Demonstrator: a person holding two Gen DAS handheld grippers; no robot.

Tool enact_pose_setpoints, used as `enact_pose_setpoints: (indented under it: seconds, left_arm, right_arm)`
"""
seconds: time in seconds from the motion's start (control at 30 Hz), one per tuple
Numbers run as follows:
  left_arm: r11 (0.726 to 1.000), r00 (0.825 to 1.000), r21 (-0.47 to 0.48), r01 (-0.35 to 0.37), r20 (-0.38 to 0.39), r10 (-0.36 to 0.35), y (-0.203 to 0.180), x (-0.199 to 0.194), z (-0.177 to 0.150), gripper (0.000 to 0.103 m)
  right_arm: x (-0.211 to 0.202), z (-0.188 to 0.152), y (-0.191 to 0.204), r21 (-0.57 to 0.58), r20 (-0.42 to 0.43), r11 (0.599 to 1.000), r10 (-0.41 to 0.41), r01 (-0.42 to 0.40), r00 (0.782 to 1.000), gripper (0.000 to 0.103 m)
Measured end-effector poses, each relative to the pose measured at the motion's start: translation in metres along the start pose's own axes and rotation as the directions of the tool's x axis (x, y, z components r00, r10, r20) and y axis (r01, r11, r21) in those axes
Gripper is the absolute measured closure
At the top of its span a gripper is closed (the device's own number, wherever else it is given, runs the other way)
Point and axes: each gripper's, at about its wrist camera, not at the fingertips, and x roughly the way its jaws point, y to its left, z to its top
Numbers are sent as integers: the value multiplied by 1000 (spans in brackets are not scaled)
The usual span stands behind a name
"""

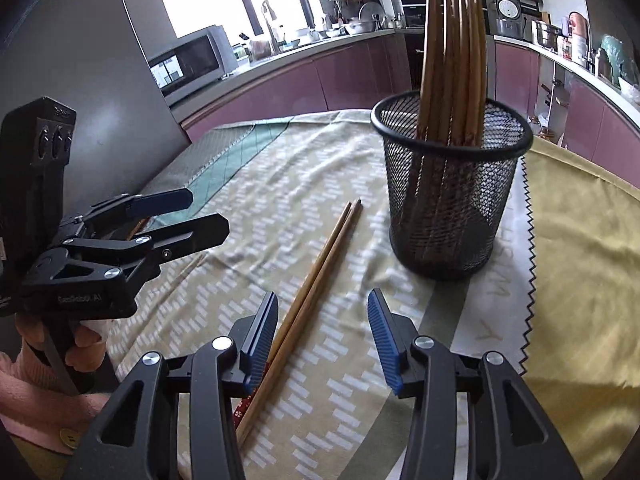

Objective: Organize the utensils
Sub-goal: 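Move both open tools back over the last chopsticks on the cloth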

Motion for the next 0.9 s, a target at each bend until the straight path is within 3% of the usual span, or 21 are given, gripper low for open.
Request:
enact_pose_setpoints:
  seconds: [0.9]
  left_arm:
    - [1000, 998, -8, -3, -65, 2, -3, 11, -16, 19]
  right_arm:
    - [18, -4, 15, -49, -46, 994, -100, 97, 994, 58]
